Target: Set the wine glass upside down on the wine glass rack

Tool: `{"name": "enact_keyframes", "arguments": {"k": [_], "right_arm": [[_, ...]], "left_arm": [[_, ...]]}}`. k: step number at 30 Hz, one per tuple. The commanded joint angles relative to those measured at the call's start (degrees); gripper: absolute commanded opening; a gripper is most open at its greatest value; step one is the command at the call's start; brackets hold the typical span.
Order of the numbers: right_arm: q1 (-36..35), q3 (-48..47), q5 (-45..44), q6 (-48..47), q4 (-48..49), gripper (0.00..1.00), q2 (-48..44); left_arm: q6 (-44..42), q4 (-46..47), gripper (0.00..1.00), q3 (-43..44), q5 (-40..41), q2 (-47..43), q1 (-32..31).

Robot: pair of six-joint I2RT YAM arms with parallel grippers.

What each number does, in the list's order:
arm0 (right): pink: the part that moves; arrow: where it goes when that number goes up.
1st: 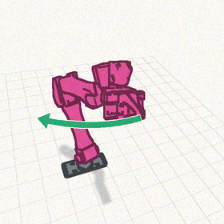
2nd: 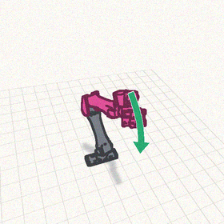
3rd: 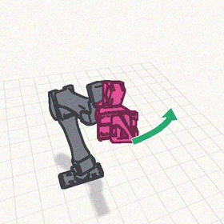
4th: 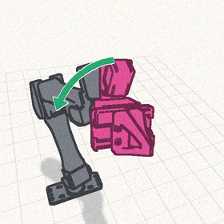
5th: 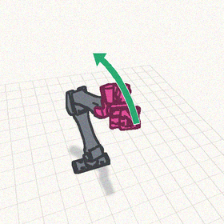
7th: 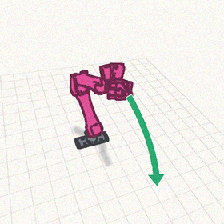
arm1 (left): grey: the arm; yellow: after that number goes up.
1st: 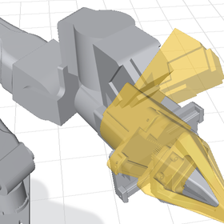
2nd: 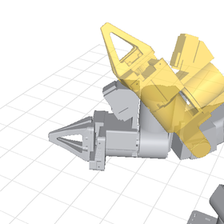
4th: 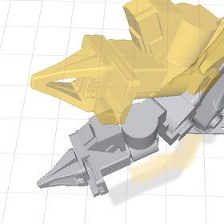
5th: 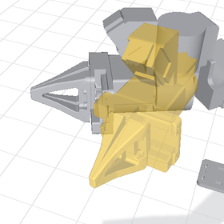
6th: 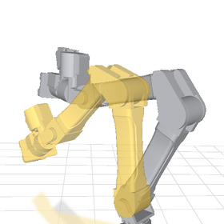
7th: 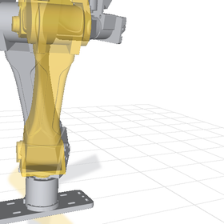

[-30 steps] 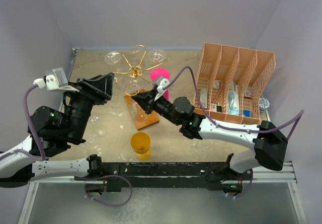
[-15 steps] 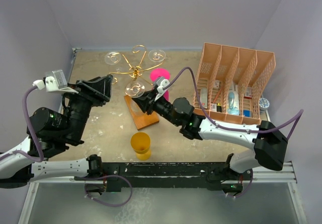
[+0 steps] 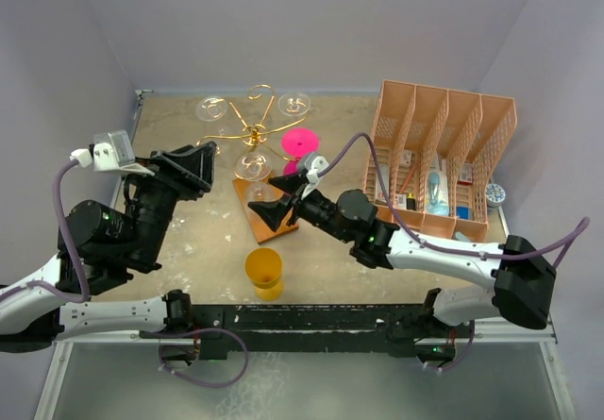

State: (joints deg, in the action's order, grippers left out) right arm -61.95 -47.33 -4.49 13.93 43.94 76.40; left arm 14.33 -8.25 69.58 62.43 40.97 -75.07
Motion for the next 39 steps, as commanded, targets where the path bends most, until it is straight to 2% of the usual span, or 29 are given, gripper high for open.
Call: {"name": "enact_keyframes", "arguments": {"k": [1, 8, 12, 15, 20, 23, 26, 29, 32, 39], "right_arm": [[-0.1, 1.68, 3.35, -0.46, -0.52, 0.77, -4.03], [-0.09, 5.06, 3.83, -0.48, -3.65, 0.79, -9.9], [-0.1, 6.83, 6.22, 0.18, -8.18, 0.79, -13.03], [-0.1, 7.84, 4.61, 1.04, -12.42, 0.79, -15.95], [-0.09, 8.35, -4.03, 2.99, -20.65, 0.77, -22.0], [-0.08, 7.79, -14.24, 4.52, -24.64, 0.76, -25.01], [-0.1, 6.42, -23.68, 5.11, -28.09, 0.75, -26.75], [-0.04, 4.65, -29.39, 5.94, -31.42, 0.75, -27.11], [-0.04, 3.65, -33.32, 7.99, -34.24, 0.74, -27.44], [-0.07, 5.83, -39.39, 11.23, -34.94, 0.74, -29.39]], "left_arm": [[-0.36, -0.48, 0.5, 1.52, -0.1, 0.41, -0.07], [-0.37, -3.9, 0.52, 2.51, 0.38, 0.91, -0.08], [0.81, -11.59, 0.53, 4.11, -0.7, 1.58, -0.03], [2.92, -18.49, 0.53, 5.03, -3.68, 1.83, -0.03], [0.67, -27.12, 0.53, 4.57, -23.36, 1.76, -0.07], [-1.23, -29.9, 0.51, 4.39, -35.72, 3.67, -0.08], [-2.82, -30.93, 0.5, 3.57, -42.77, 6.58, -0.07], [-4.5, -32.17, 0.47, 3.24, -50.31, 10.38, -0.08], [-5.47, -35.46, 0.46, 3.35, -56.2, 14.74, -0.08], [-3.77, -45.31, 0.47, 3.61, -59.21, 21.6, -0.08]]}}
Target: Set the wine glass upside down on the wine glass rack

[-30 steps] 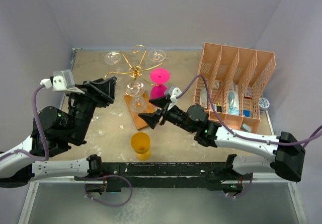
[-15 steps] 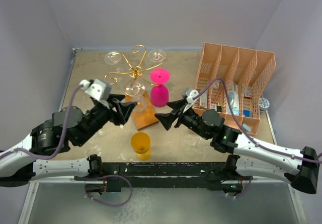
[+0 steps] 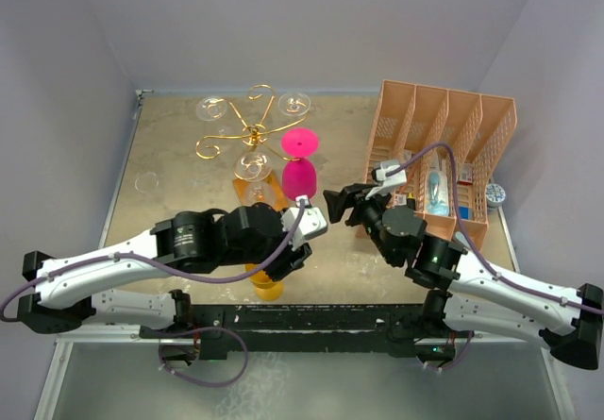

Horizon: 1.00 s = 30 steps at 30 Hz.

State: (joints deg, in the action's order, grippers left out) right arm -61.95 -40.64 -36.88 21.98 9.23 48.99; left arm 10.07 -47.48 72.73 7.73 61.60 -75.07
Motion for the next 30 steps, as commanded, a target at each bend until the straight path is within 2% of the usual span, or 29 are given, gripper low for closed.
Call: {"name": "enact_keyframes", "arguments": {"k": [1, 8, 13, 20, 30], "right_arm": [[-0.08, -0.87, -7.65, 3.57, -0.45, 0.74, -2.24], [-0.09, 0.0, -12.66, 5.98, -1.53, 0.74, -3.73], [-0.05, 0.14, -15.55, 7.99, -2.78, 0.74, -4.26], [-0.04, 0.15, -18.45, 11.88, -5.14, 0.74, -4.85], [-0.01, -0.24, -19.73, 13.46, -6.6, 0.74, -5.38]], "left_arm": [[1.39, -7.14, 0.48, 0.22, -4.53, 1.57, -0.08], [10.95, -12.06, 0.46, -3.16, -2.36, 3.32, -0.03], [13.61, -11.74, 0.45, -6.28, -2.65, 2.76, -0.06], [12.37, -12.37, 0.39, -7.94, 0.37, 5.88, -0.08], [10.28, -11.25, 0.25, -8.57, -0.18, 8.49, -0.08]]}}
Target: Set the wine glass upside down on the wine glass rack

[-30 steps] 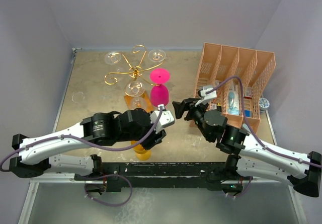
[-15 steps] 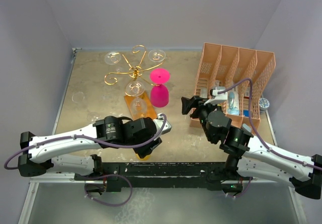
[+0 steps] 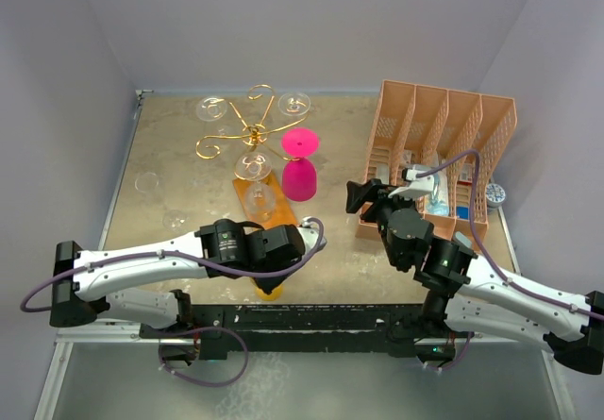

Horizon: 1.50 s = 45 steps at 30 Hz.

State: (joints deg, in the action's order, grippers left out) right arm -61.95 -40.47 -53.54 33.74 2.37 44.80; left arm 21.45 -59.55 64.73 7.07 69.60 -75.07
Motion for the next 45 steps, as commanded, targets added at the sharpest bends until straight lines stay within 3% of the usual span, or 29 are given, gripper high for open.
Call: {"name": "enact_keyframes", "arguments": {"k": [1, 7, 18, 22, 28, 34, 45], "right_arm": [[-0.09, -0.42, -3.14, 1.75, 0.18, 0.73, -1.31], [-0.06, -0.14, -3.67, 2.64, 0.09, 0.73, -2.02], [-0.04, -2.08, -0.69, 2.51, 0.24, 0.72, -6.27], [-0.01, -3.95, 1.46, 1.29, 0.5, 0.73, -8.96], [-0.07, -5.35, 6.44, -2.32, 4.32, 0.74, -12.42], [-0.08, -6.48, 9.87, -2.6, 7.54, 0.74, -14.18], [-0.04, -9.05, 15.8, -2.96, 15.89, 0.74, -16.58]], "left_arm": [[-1.22, 0.76, 0.23, -0.66, 0.29, 0.8, -0.08], [-2.19, 0.84, 0.0, -0.48, -0.29, 1.53, -0.08], [-11.27, 10.35, 0.0, 9.68, -1.66, -6.98, -0.08], [-13.98, 20.15, 0.0, 10.11, 1.72, -10.86, -0.08], [-15.3, 41.35, 0.0, 4.54, 7.44, -16.51, -0.06], [-16.7, 56.67, 0.0, -0.82, 10.84, -20.22, -0.08], [-17.43, 78.23, 0.0, -5.43, 8.95, -22.62, -0.08]]}}
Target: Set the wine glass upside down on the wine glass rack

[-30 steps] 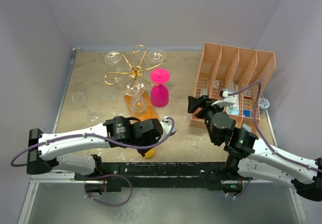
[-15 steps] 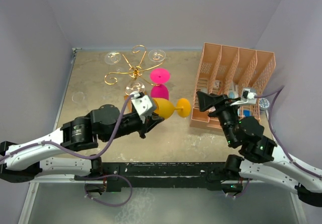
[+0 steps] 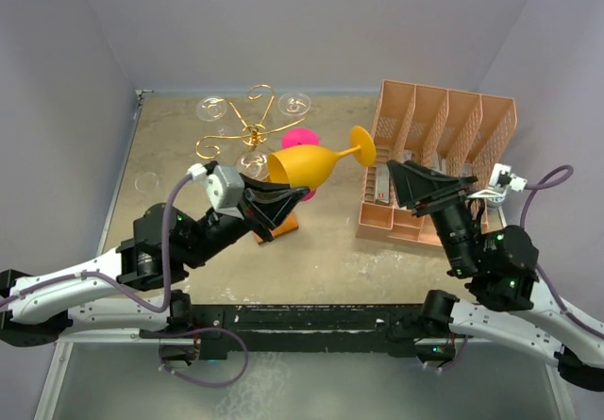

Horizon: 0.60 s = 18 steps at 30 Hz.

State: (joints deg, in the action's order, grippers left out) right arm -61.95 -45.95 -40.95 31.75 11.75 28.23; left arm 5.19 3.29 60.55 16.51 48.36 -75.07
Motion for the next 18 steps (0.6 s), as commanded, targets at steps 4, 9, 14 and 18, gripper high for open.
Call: {"name": "enact_keyframes", "arguments": {"k": [4, 9, 14, 18], "right_arm": [[-0.05, -5.19, 5.03, -0.48, 8.27, 0.74, 1.37], [-0.1, -5.22, 7.32, 2.04, 13.47, 0.71, 4.09], [-0.03, -5.1, 8.51, 6.35, 19.2, 0.66, 9.1], [-0.09, -5.23, 7.94, 11.17, 22.86, 0.63, 12.72]], "left_arm": [[-1.88, 24.77, 0.0, -3.77, 1.27, -0.75, -0.07], [-2.7, 30.36, 0.0, -4.5, 0.72, 1.78, -0.08], [-2.99, 32.67, 0.0, -4.57, -0.36, 3.7, -0.08], [-3.0, 33.5, 0.0, -5.16, -1.16, 4.16, -0.03]]}}
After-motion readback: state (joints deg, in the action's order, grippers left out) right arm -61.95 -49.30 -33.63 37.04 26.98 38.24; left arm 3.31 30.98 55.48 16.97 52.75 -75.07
